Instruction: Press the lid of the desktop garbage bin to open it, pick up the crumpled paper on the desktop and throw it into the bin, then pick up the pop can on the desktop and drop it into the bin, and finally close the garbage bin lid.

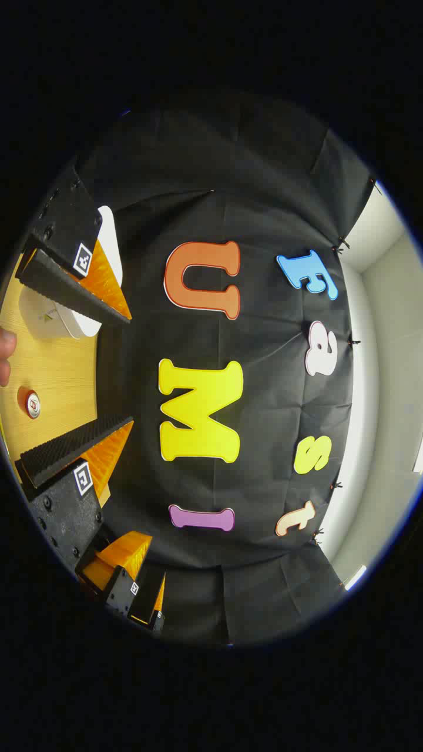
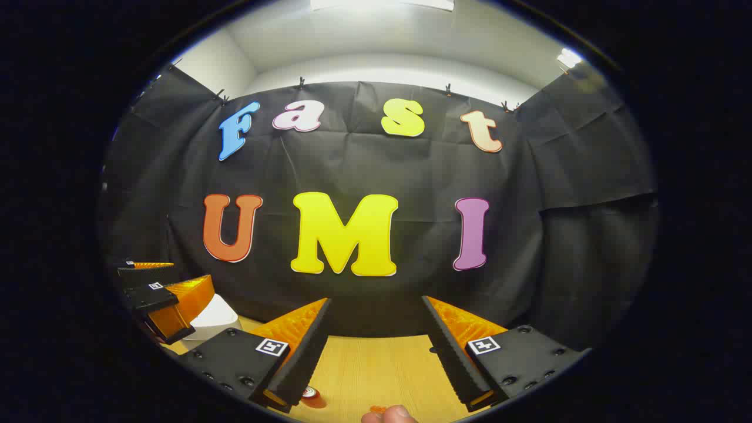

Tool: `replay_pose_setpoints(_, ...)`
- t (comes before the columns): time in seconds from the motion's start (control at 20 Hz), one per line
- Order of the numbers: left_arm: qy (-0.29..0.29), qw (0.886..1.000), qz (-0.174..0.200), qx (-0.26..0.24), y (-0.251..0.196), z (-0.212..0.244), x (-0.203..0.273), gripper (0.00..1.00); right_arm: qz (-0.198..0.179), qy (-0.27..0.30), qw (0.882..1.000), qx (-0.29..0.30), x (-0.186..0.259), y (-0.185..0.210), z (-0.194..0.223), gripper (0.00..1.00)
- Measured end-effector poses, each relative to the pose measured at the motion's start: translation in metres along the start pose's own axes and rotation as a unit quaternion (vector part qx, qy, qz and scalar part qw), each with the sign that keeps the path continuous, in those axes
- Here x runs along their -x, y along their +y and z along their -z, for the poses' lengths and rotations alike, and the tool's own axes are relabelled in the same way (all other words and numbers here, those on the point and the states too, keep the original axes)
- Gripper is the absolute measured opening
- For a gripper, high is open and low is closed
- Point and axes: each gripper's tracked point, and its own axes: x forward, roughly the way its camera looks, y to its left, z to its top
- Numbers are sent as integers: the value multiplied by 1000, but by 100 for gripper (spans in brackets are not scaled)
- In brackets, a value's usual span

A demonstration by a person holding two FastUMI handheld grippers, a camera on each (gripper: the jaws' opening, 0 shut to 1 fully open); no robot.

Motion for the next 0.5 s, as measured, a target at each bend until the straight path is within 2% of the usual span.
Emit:
replay_pose_setpoints(0.05,0,1000,-2,-1,-1,-2,-1,98,0,-1,1000,-1,-1,-1,-3,92)
replay_pose_setpoints(0.5,-19,1000,-2,-19,6,-15,-13,98,-2,0,1000,-12,-17,6,-5,94)
